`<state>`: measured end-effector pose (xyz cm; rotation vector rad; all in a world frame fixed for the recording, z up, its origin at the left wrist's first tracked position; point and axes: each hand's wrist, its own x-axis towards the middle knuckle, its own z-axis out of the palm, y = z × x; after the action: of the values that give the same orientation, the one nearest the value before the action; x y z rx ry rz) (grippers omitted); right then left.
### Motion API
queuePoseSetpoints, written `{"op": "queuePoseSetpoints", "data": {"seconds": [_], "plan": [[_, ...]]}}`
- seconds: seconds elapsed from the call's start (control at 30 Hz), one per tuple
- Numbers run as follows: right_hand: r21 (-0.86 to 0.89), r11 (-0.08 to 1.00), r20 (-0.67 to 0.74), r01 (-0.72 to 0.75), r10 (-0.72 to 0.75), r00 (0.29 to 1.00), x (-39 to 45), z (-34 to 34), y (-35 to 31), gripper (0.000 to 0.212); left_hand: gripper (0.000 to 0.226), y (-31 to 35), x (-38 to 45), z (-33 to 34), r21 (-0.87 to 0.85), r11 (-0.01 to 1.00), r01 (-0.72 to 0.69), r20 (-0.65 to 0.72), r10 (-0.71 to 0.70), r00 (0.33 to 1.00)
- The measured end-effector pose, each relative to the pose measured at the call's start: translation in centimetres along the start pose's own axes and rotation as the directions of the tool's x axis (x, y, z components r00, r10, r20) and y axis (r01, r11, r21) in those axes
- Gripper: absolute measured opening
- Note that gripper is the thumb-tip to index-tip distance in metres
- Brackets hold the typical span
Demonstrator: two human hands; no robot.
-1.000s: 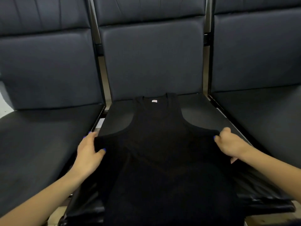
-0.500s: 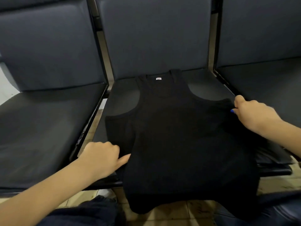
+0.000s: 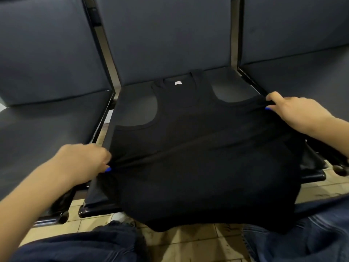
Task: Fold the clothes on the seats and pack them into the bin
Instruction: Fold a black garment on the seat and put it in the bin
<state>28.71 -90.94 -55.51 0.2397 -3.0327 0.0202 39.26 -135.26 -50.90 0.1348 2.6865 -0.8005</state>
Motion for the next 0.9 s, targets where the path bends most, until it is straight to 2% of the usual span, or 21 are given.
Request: {"op": "queuePoseSetpoints", "data": {"seconds": [0.1, 0.2, 0.27, 0.33, 0.4, 0.47, 0.53, 0.57, 0.6, 0.67, 0.73, 0.77, 0.8, 0.83, 0.9], "plan": [[0.081, 0.996, -0.011, 0.042, -0.042, 0.999, -0.3, 0.2, -0.6, 0.035, 0.026, -1.7, -0.1, 0.8, -0.016, 0.996, 0.090, 0.006, -0.090, 0.996], [0.094, 0.990, -0.019, 0.106, -0.105, 0.994, -0.5, 0.4, -1.7, 0.034, 0.008, -1.4, -0.1, 1.6, -0.166, 0.985, 0.043, -0.091, -0.058, 0.994], [0.058, 0.989, -0.023, 0.140, -0.139, 0.990, -0.4, 0.7, -2.1, 0.034, 0.044, -0.4, 0.3, 1.8, -0.303, 0.952, -0.036, -0.025, 0.030, 0.999], [0.029, 0.989, -0.018, 0.146, -0.145, 0.989, -0.3, 0.8, -2.2, 0.035, 0.069, 1.0, 0.5, 1.5, -0.376, 0.924, -0.063, 0.066, 0.094, 0.993], [0.021, 0.991, -0.023, 0.129, -0.129, 0.991, -0.1, 0.8, -2.2, 0.034, 0.084, 2.0, 0.5, 1.5, -0.389, 0.921, -0.011, 0.073, 0.043, 0.996], [0.006, 0.993, -0.044, 0.121, -0.121, 0.992, -0.2, 0.7, -2.0, 0.033, 0.092, 2.3, 0.4, 1.6, -0.376, 0.919, 0.121, 0.067, -0.104, 0.992], [-0.086, 0.985, -0.061, 0.149, -0.154, 0.986, -0.6, 0.7, -1.8, 0.032, 0.088, 2.3, 0.0, 1.6, -0.313, 0.916, 0.251, 0.160, -0.210, 0.965], [-0.179, 0.967, -0.042, 0.184, -0.194, 0.980, -0.6, 0.7, -1.9, 0.032, 0.081, 2.2, -0.3, 1.7, -0.281, 0.920, 0.274, 0.212, -0.219, 0.952], [-0.292, 0.929, 0.011, 0.229, -0.237, 0.972, -0.6, 0.7, -2.1, 0.035, 0.069, 2.0, -0.5, 1.8, -0.272, 0.927, 0.257, 0.238, -0.194, 0.952], [-0.473, 0.832, 0.125, 0.289, -0.262, 0.957, -0.3, 0.8, -3.2, 0.046, 0.038, 1.7, -0.8, 2.0, -0.340, 0.927, 0.157, 0.198, -0.092, 0.976], [-0.555, 0.775, 0.144, 0.304, -0.271, 0.952, 0.0, 1.2, -4.0, 0.047, 0.032, 1.5, -0.6, 2.3, -0.472, 0.879, 0.066, 0.093, -0.025, 0.995], [-0.564, 0.772, 0.128, 0.292, -0.268, 0.955, 0.2, 1.4, -4.1, 0.043, 0.030, 1.4, -0.3, 2.6, -0.578, 0.815, 0.043, 0.042, -0.023, 0.999], [-0.560, 0.783, 0.107, 0.271, -0.256, 0.961, 0.4, 1.5, -4.1, 0.039, 0.028, 1.4, -0.2, 2.7, -0.714, 0.699, 0.037, 0.002, -0.050, 0.999], [-0.546, 0.801, 0.088, 0.245, -0.236, 0.968, 0.4, 1.6, -4.0, 0.037, 0.025, 1.4, -0.2, 2.6, -0.843, 0.537, 0.033, -0.018, -0.089, 0.996], [-0.486, 0.849, 0.066, 0.208, -0.202, 0.977, 0.4, 1.7, -3.7, 0.038, 0.023, 1.4, -0.4, 2.3, -0.994, 0.102, 0.046, 0.035, -0.112, 0.993]]}}
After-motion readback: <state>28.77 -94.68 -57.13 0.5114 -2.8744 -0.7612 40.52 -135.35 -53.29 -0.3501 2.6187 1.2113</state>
